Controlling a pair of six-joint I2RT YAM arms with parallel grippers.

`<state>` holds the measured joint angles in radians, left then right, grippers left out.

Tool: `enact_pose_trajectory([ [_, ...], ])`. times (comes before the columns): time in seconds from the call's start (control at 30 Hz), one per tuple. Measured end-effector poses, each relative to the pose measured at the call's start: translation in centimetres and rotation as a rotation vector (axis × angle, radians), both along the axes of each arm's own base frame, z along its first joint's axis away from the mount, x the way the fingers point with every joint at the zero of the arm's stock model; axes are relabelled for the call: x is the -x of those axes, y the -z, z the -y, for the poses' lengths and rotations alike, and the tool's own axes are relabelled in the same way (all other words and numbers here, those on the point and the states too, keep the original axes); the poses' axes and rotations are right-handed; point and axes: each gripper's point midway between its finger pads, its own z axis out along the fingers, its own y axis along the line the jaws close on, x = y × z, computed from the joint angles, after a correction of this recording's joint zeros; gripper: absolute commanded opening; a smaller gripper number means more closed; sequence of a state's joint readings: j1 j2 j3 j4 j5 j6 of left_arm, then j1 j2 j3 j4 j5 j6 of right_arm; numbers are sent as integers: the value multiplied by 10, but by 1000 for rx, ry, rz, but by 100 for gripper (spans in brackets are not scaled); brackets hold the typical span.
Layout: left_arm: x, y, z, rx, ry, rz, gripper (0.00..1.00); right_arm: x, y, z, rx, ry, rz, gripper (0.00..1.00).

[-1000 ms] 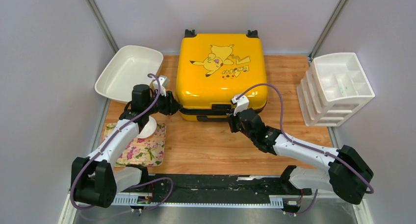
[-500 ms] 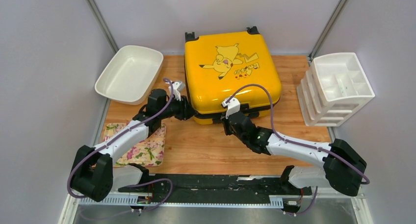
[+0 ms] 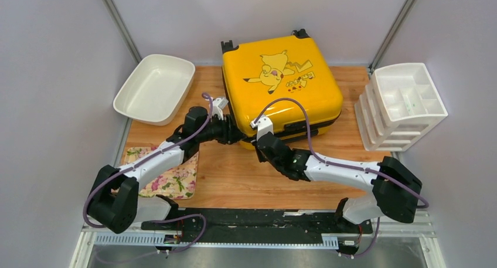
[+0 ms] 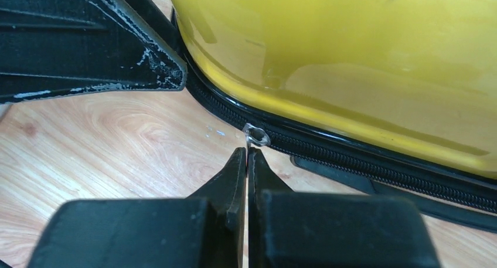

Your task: Open, take out, and arrange the luggage

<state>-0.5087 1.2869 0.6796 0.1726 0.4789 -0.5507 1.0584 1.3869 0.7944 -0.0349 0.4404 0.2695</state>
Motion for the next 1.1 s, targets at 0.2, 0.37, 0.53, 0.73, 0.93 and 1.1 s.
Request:
enact_pose_trajectory([
  [0.2,-6,-6,-55,-25,-100,48,47,4,-8,-25,-39,-40,-16,0],
  [0.37,8,1,-93,-45,-177,78,46,5,-8,-39,-46,-33,-23,0],
  [0.53,33,54,-96,-84,-151,-59,44,0,-7,-50,-31,26,-9,0],
  [0.73,32,72,-99,-77,-157,-123,42,-10,-6,-67,-32,89,0,0],
  [0.93,17,61,-120,-49,-248,-76,42,-22,-6,-88,-38,120,24,0],
  [1.1,14,50,-138,-60,-308,-28,43,-28,-7,-98,-51,134,44,17],
])
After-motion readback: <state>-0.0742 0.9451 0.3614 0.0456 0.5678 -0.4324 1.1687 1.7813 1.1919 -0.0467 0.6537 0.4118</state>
